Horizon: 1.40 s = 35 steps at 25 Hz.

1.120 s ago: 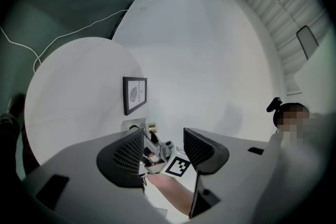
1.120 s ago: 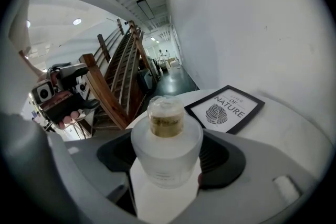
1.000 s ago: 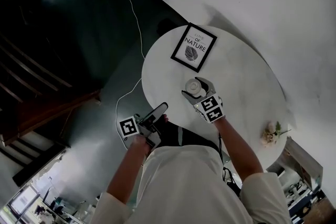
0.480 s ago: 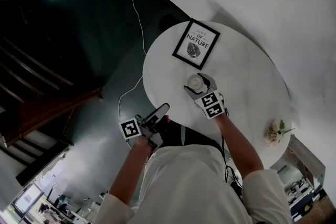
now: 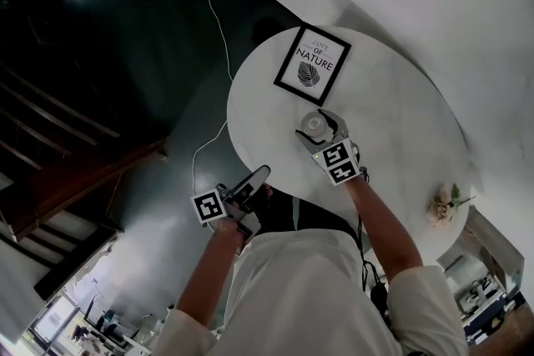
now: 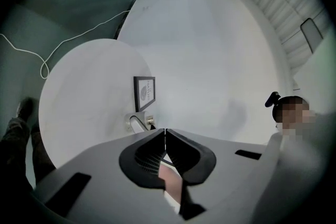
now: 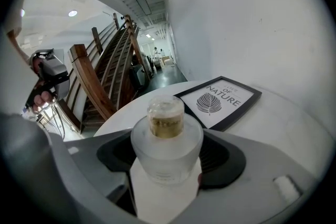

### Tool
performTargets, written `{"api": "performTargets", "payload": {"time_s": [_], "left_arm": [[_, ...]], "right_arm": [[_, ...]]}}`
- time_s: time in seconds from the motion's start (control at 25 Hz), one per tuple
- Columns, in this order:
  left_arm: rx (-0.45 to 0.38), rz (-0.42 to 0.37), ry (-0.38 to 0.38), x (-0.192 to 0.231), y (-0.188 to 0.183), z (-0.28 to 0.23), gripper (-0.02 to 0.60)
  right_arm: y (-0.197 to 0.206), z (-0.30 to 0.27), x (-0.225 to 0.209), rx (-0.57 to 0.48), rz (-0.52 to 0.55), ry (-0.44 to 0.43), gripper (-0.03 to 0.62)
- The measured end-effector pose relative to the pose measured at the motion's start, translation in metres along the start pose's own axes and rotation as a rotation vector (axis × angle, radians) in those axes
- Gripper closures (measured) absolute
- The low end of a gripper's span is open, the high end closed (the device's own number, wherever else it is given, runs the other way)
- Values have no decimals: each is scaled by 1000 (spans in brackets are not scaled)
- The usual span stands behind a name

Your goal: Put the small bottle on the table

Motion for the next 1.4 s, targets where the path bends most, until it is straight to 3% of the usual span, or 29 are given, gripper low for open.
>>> {"api": "performTargets", "payload": {"time_s": [0.32,0.72,0.84,1.24,1.4], "left_arm": [[20,-17,22,-5,1,2,575],[-11,-34,50,-20,-11,35,575],[-14,-46,59,-24,-14,49,575],[33,-96,132,-42,-16,66,575],[91,-156,146,-48,-11,68,575]], "right_arm": [[11,2,7,36,75,31,246],[21,1,11,91,170,62,243],[23,2,12,108,159,72,241],[-20,45,27,69,100,111,220],[-43,71,38,43,86,110,251]]}}
Point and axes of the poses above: the fingertips, and each gripper's own axes: z backward along the fingers, x to its left, y out of its underside, the point moved 4 cm from there along z, backward along the fingers, and after that the axes turned 9 degrees about -x, right-handed, at the moved point
